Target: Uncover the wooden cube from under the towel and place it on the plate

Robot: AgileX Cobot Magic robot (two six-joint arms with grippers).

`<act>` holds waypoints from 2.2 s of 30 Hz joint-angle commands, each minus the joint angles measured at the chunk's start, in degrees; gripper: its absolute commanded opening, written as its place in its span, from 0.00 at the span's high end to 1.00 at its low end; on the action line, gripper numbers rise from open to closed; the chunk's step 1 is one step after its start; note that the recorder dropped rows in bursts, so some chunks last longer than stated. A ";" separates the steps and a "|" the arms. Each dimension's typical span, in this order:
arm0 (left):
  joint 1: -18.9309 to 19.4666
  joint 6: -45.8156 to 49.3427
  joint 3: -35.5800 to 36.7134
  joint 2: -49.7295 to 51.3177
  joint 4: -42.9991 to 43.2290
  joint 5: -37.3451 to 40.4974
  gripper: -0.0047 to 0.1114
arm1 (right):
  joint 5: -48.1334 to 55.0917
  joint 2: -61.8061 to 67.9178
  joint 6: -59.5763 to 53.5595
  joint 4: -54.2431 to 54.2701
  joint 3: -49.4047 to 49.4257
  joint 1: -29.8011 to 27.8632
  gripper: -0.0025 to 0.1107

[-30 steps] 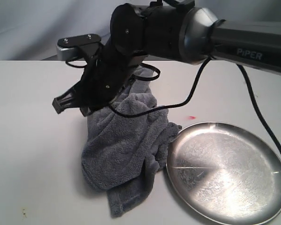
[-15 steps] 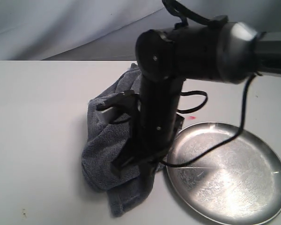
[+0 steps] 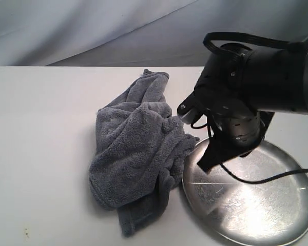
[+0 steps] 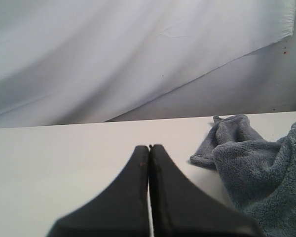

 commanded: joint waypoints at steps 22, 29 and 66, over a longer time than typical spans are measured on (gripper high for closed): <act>-0.28 -0.14 0.25 -0.24 -0.10 -0.12 0.96 | -58.63 5.40 40.10 -9.02 -5.74 -12.87 0.98; -0.28 -0.14 0.25 -0.24 -0.10 -0.12 0.96 | -60.61 9.32 40.10 -6.73 -10.99 -7.31 0.98; -0.28 -0.14 0.25 -0.24 -0.10 -0.12 0.96 | -23.34 5.05 -3.12 23.72 -4.65 14.95 0.98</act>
